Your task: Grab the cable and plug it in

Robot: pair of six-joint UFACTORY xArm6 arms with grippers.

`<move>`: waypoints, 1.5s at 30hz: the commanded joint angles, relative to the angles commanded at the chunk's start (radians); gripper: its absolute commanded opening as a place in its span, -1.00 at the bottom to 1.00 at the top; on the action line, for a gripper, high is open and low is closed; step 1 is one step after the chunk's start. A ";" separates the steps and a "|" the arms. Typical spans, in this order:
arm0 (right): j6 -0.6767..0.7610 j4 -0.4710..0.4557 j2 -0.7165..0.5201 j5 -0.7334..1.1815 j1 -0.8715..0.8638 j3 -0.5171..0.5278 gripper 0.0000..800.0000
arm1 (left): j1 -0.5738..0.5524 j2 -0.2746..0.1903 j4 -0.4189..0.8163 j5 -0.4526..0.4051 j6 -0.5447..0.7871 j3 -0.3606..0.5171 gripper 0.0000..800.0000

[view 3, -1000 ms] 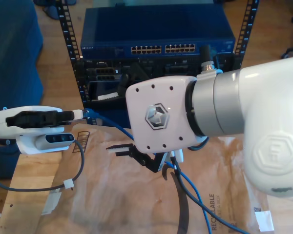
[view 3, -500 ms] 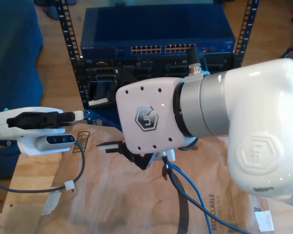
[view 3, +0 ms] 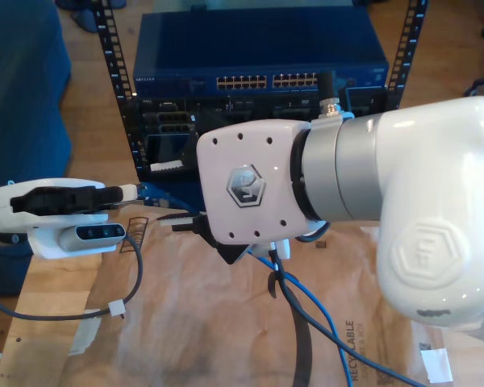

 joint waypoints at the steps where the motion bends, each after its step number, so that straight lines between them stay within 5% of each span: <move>1: 0.000 0.000 0.000 0.000 0.003 0.000 0.13 | 0.000 0.000 0.000 0.000 0.000 0.002 -0.92; 25: 0.023 0.002 -0.003 -0.002 0.003 0.000 -0.44 | -0.008 -0.002 -0.002 0.000 0.002 0.002 -0.91; 37: 0.049 0.002 0.000 -0.003 0.003 0.000 -0.42 | -0.014 -0.003 -0.002 0.014 0.003 0.000 -0.89; 41: 0.051 0.002 0.000 -0.005 0.003 0.000 -0.71 | -0.020 -0.003 -0.002 0.015 0.002 0.000 -0.88; 43: 0.054 0.003 0.000 -0.005 0.003 0.000 -0.87 | -0.020 -0.003 -0.002 0.025 -0.002 0.000 -0.61; 45: 0.072 0.003 0.000 -0.005 0.002 0.000 -0.92 | -0.021 -0.003 -0.002 0.054 -0.003 0.000 -0.08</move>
